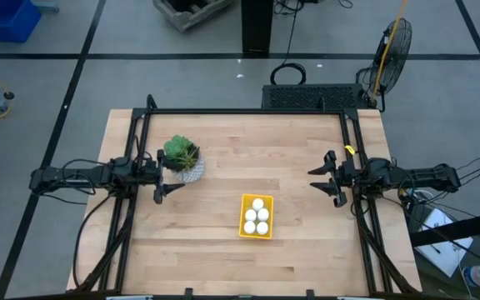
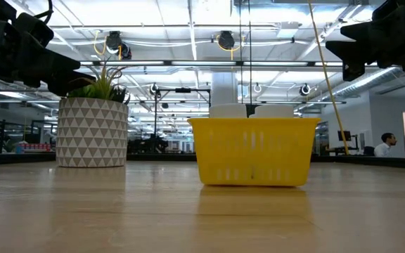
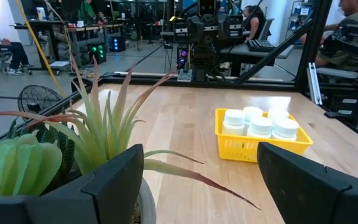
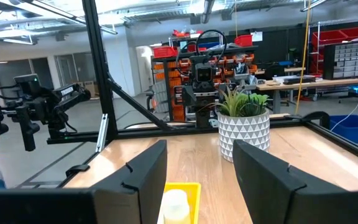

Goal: Pick and place pill bottles into a basket
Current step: Return to Home Position

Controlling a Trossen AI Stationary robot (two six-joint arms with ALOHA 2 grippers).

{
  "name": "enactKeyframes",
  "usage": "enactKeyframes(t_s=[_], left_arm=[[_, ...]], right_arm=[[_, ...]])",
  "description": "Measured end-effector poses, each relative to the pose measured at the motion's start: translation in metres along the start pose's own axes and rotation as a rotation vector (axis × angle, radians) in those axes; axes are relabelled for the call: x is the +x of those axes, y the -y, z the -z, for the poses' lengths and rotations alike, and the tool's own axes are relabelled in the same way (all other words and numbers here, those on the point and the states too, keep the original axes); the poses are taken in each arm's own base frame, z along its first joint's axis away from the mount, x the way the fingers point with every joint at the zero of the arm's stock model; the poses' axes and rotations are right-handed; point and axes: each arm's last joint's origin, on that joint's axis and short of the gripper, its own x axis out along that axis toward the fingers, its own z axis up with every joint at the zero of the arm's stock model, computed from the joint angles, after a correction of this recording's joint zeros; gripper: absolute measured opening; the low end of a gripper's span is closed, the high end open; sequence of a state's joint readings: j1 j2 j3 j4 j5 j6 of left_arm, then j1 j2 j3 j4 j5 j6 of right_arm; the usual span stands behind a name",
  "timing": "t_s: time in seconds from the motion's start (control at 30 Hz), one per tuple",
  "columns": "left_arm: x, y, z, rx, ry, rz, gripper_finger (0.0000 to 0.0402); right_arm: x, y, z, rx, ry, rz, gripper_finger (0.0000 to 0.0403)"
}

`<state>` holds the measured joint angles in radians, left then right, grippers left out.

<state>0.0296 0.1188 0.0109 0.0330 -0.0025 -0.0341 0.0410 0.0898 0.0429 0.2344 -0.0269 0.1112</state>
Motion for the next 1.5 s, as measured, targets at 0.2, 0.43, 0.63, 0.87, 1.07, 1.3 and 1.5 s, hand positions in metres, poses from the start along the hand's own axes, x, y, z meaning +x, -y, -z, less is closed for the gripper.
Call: enactKeyframes(t_s=[0.2,0.43,0.63,0.87,1.07,1.3,1.5], left_arm=[[0.0,0.0,0.0,0.0,0.0,0.001,0.0321],[0.0,0.0,-0.0001,0.0,0.001,0.0,0.0323],[0.0,0.0,-0.0001,0.0,0.001,0.0,0.0315],[0.0,0.0,-0.0001,0.0,0.001,0.001,0.0322],[0.0,0.0001,-0.0001,0.0,0.001,0.001,0.0321],[0.0,0.0001,-0.0001,0.0,0.001,0.001,0.0323],[0.0,0.0001,-0.0001,0.0,0.001,0.002,0.0327]], right_arm=[[0.0,0.0,0.0,0.0,0.0,0.0,0.0174],[0.0,0.0,0.0,0.0,0.0,0.0,0.0177],[0.0,0.0,0.0,0.0,0.0,0.0,0.0176],[0.0,0.0,0.0001,0.0,0.0,0.0,0.0177],[0.0,0.0,0.0001,0.0,-0.001,0.0,0.0175],[0.0,0.0,0.0001,0.0,0.0,0.0,0.0177],[0.0,0.0,0.0,0.0,0.0,0.0,0.0178]])
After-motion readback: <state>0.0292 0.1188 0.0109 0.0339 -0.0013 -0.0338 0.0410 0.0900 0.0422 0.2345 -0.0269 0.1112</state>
